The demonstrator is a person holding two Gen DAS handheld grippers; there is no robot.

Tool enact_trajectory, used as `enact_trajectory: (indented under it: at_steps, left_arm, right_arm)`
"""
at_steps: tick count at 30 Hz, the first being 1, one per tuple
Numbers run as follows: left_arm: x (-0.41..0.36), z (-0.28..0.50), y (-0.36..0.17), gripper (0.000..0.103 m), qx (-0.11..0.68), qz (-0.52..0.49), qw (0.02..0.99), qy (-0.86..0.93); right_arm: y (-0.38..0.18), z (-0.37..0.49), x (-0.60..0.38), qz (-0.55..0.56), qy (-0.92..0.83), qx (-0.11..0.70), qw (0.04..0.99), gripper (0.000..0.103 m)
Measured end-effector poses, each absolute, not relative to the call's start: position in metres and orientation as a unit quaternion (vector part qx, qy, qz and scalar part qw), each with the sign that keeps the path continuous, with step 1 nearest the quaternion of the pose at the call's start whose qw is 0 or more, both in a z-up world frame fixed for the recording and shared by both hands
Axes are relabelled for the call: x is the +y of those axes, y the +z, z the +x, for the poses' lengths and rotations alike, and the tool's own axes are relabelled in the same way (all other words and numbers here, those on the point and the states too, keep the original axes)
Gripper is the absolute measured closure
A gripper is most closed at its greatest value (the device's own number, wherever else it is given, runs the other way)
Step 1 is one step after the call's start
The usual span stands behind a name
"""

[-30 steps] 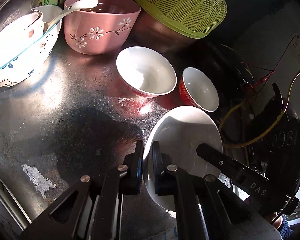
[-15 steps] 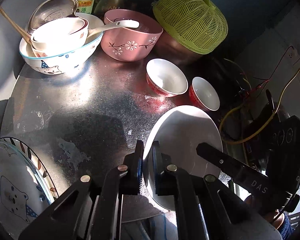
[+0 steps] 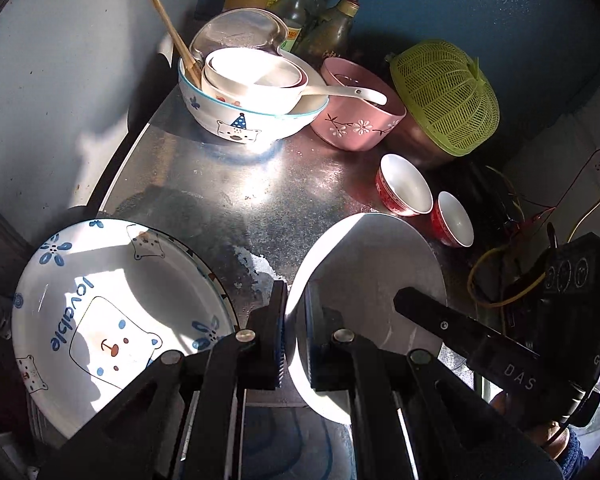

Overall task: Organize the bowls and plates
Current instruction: 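Lift the white bowl and carry it over the plate stack, then lower the white bowl into the top bear plate and open the right gripper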

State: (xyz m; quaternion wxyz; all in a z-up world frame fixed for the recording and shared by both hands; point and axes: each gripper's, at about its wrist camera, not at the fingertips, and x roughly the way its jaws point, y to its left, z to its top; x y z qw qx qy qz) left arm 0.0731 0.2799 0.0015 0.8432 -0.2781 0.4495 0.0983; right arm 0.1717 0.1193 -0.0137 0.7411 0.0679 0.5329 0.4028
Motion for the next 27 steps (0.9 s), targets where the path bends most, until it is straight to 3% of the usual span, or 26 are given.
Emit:
enact_trajectory:
  at_steps: [27]
  left_arm:
    - [0.373,-0.026,-0.037,0.097,0.449,-0.341,0.804,0.187]
  right_arm:
    - [-0.056,0.11,0.237,-0.029,0.464,0.572,0.676,0.094]
